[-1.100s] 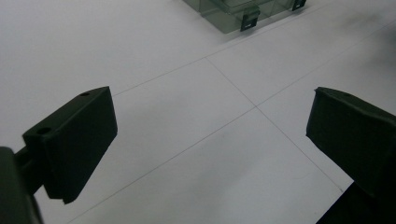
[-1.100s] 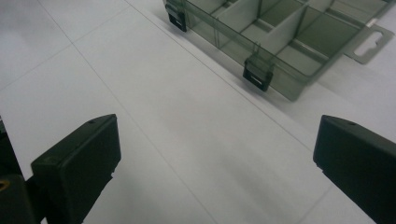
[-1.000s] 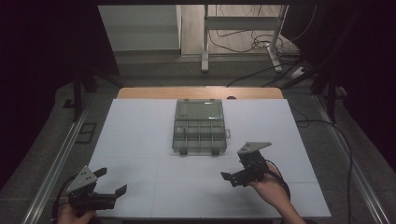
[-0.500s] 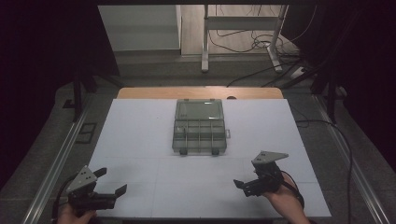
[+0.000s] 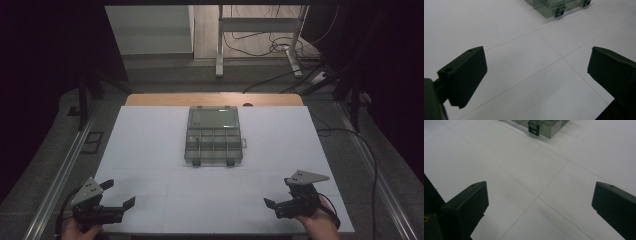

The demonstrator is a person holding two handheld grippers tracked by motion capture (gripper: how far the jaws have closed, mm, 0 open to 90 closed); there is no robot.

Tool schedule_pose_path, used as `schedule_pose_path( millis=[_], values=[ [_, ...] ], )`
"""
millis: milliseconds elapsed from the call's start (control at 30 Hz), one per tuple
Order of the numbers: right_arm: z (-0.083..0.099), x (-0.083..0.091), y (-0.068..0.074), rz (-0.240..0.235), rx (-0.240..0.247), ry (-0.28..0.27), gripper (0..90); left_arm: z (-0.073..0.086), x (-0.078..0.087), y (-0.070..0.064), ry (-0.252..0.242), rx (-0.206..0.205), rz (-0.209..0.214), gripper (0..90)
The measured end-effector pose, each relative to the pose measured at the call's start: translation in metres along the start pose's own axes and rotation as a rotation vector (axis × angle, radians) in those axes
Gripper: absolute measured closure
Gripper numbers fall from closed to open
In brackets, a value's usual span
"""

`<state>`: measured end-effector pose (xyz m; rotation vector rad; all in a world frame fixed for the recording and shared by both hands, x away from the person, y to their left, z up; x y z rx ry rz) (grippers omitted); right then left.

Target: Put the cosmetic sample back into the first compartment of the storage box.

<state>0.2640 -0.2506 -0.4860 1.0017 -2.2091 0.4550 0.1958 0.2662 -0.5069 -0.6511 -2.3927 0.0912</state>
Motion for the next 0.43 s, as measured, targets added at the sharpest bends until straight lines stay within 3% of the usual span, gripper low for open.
schedule_pose_path(
  millis=[167, 267, 433],
  values=[
    [0.011, 0.008, -0.002, 0.020, -0.017, -0.006, 1.4, 0.000, 0.000, 0.000, 0.000, 0.000, 0.001, 3.1],
    [0.012, 0.014, -0.004, 0.031, -0.041, -0.052, 1.6, 0.000, 0.000, 0.000, 0.004, -0.004, -0.001, 3.1],
    [0.014, 0.012, -0.005, 0.034, -0.047, -0.032, 1.8, 0.000, 0.000, -0.001, 0.002, -0.006, -0.001, 3.1]
  ],
)
Point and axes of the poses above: each handheld gripper's, and its own axes: x roughly backward along the jaws, z roughly out of its underside, y roughly to its left, the point moved 3 cm from there along -x, roughly forward along the jaws, and after that the axes turned 8 degrees about x, right-handed, at the moved point
